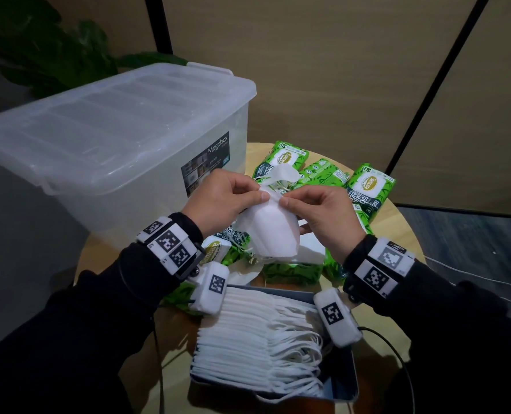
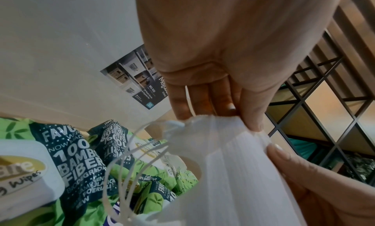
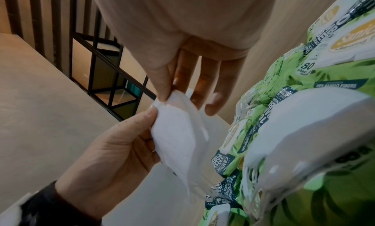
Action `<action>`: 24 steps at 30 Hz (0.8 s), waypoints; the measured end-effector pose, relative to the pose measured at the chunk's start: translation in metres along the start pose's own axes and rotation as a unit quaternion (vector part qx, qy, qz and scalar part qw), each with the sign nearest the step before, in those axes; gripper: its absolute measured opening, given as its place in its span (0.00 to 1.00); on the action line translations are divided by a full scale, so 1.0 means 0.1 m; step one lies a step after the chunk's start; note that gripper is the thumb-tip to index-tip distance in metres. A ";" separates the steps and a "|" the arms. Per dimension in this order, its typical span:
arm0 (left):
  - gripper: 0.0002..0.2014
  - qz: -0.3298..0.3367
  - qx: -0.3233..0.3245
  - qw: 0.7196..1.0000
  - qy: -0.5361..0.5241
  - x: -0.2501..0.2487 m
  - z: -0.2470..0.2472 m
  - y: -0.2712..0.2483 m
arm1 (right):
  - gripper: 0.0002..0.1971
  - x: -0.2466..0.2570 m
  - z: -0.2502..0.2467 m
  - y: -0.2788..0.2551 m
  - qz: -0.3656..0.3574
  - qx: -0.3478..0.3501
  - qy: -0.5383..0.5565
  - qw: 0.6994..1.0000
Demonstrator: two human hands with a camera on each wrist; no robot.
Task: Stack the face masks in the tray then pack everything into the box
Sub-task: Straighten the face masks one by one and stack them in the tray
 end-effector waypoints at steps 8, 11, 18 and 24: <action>0.07 -0.010 0.039 0.998 -0.041 0.03 0.06 0.01 | 0.03 0.01 -0.04 0.00 0.052 -0.017 0.061 0.997; 0.06 -0.026 0.114 0.993 -0.019 0.00 0.10 0.01 | 0.02 0.03 -0.28 0.09 0.087 -0.069 0.088 0.990; 0.08 -0.159 0.170 0.972 -0.030 0.33 0.25 0.15 | 0.05 -0.31 -0.73 0.20 0.160 -0.093 -0.025 0.982; 0.11 -0.219 0.207 0.951 -0.064 0.53 0.40 0.17 | 0.10 -0.50 -0.81 0.27 0.208 -0.083 -0.070 0.972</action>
Point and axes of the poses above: each hand's wrist, its own y-axis towards the middle knuckle, its own z-axis out of the palm, x = y × z, the point moved 5 cm from there along y, towards the middle knuckle, and after that the axes turned 13 degrees about y, right-handed, at the moved point
